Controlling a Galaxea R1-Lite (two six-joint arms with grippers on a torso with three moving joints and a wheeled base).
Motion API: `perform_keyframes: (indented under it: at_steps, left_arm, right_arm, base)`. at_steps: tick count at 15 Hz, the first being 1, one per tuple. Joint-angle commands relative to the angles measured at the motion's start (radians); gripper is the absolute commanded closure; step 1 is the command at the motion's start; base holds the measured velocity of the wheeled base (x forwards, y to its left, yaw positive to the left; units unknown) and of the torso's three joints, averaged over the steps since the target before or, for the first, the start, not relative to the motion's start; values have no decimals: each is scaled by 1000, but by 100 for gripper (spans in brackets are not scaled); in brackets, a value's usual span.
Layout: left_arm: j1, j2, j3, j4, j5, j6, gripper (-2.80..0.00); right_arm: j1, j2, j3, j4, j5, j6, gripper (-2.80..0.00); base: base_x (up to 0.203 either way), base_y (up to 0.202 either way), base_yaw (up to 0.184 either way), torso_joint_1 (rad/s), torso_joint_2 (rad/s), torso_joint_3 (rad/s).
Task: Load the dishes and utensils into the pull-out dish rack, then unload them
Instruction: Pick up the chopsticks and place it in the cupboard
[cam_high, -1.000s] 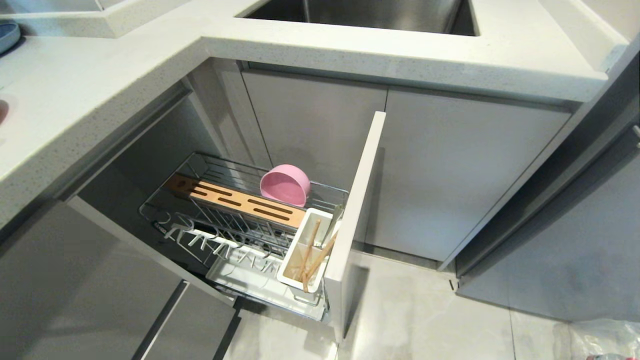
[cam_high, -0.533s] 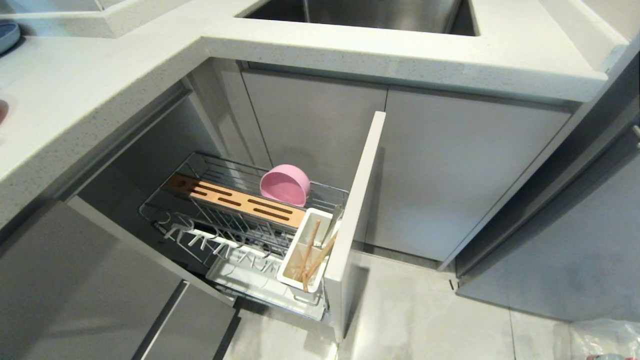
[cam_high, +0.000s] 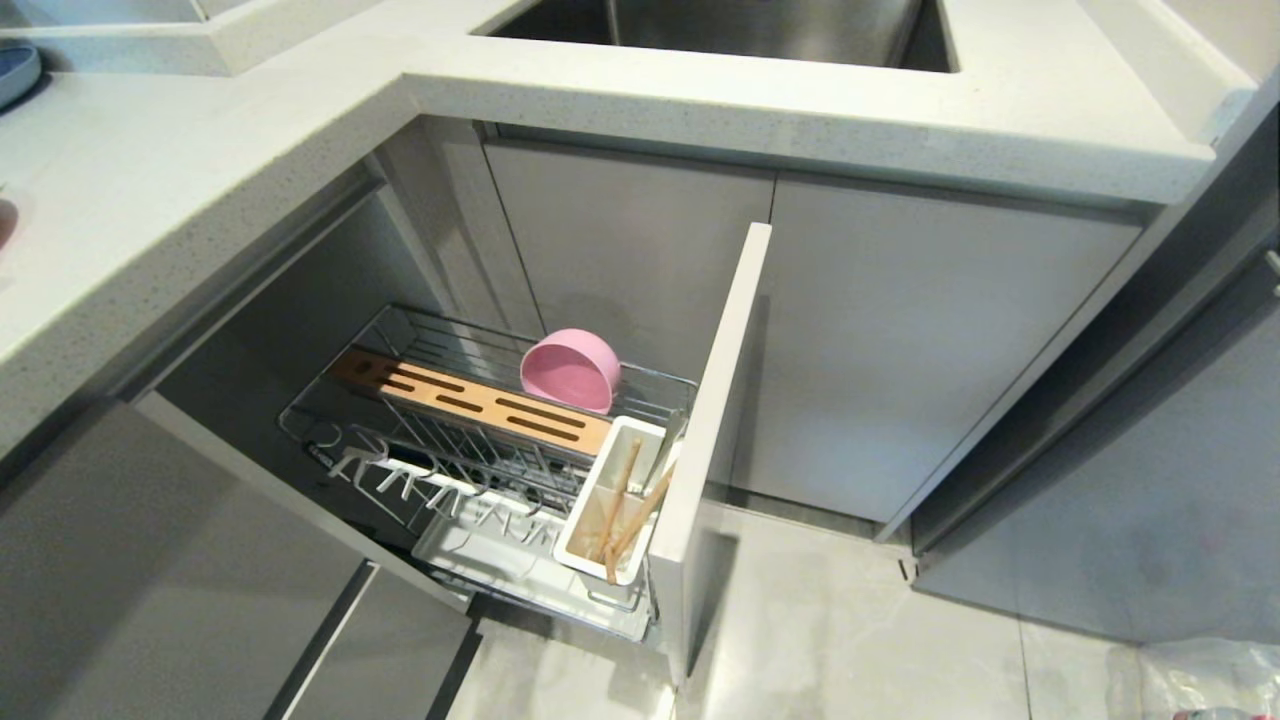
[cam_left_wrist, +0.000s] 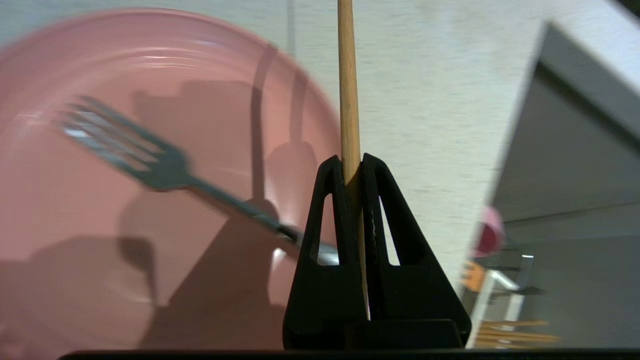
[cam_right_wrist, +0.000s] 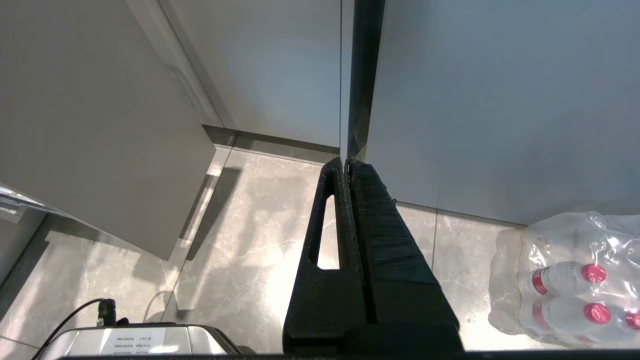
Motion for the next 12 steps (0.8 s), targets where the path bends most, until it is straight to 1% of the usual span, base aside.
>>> perform_keyframes:
  at_steps: [1,2,4,6,8,9,12]
  left_arm:
    - [-47,-49,0,4,-6,-59,0]
    - [-76,-64,0,4,-7,-102,0]
    - [-161,-89,1,4,-7,-202,0]
    - [-246,-107,12,6,-7,-265,0]
    - [-339,-117,34,8,-6,-308,0]
    - [-388,-122,50,9,-5,-319,0]
    - [-556,-128,126,12,-1,-328,0]
  right_arm:
    - [0,0,2,0,0,1,0]
    - [0,0,2,0,0,0,0]
    - [0,0,2,0,0,1,0]
    - [0,0,2,0,0,-1,0]
    - [0,0,2,0,0,1,0]
    - [0,0,2,0,0,1,0]
    - [0,0,2,0,0,-1,0]
  base:
    - [0,0,0,0,0,0]
    - [0,0,0,0,0,0]
    - [0,0,0,0,0,0]
    - [0,0,0,0,0,0]
    - [0,0,0,0,0,0]
    - [0,0,0,0,0,0]
    - [0,0,0,0,0,0]
